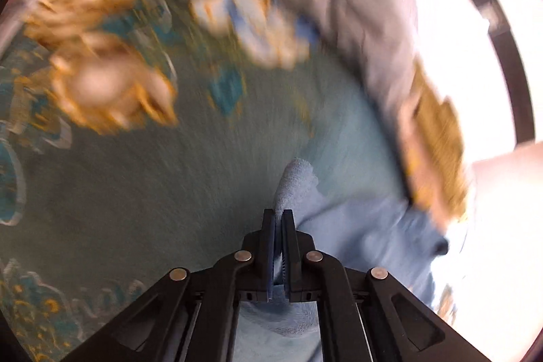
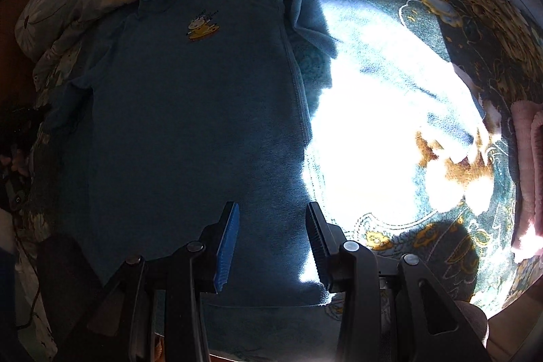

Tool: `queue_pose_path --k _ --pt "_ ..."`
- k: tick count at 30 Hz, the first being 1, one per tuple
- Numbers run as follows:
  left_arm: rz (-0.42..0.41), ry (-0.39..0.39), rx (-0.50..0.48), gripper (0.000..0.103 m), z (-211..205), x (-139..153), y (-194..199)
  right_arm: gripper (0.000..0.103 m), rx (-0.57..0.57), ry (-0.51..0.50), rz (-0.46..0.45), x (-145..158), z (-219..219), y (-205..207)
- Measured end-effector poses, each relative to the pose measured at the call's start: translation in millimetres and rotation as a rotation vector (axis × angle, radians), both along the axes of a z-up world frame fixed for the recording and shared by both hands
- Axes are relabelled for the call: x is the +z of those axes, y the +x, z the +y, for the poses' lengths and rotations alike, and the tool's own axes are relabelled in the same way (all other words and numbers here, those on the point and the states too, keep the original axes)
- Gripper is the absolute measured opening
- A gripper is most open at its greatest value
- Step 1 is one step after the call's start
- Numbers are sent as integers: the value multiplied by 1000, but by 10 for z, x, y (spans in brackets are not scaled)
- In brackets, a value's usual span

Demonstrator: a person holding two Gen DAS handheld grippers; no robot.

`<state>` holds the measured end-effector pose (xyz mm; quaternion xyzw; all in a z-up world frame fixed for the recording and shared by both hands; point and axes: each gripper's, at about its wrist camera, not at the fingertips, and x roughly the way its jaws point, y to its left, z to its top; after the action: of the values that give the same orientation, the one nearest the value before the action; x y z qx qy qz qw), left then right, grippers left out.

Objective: Fold clothes

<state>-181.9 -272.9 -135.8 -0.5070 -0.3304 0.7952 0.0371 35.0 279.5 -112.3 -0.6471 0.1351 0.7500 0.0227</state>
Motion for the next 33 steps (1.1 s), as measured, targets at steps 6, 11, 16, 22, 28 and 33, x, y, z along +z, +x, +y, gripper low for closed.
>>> queue_pose_path --k 6,11,16,22,28,33 --pt "156 86 242 4 -554 313 -32 42 -41 -45 -12 -126 43 -12" --pt "225 102 238 4 -493 544 82 42 -58 -76 -16 -214 73 -10" --pt "384 71 2 4 311 1188 64 42 -83 -98 -16 -294 153 -45" --pt "418 60 -292 4 1757 1383 -22 42 -123 -140 -3 -376 270 -74" --pt "293 8 -511 4 3184 902 82 42 -163 -168 1 -456 437 -22" --pt "187 -81 -640 4 3977 406 380 42 -204 -194 0 -518 618 35"
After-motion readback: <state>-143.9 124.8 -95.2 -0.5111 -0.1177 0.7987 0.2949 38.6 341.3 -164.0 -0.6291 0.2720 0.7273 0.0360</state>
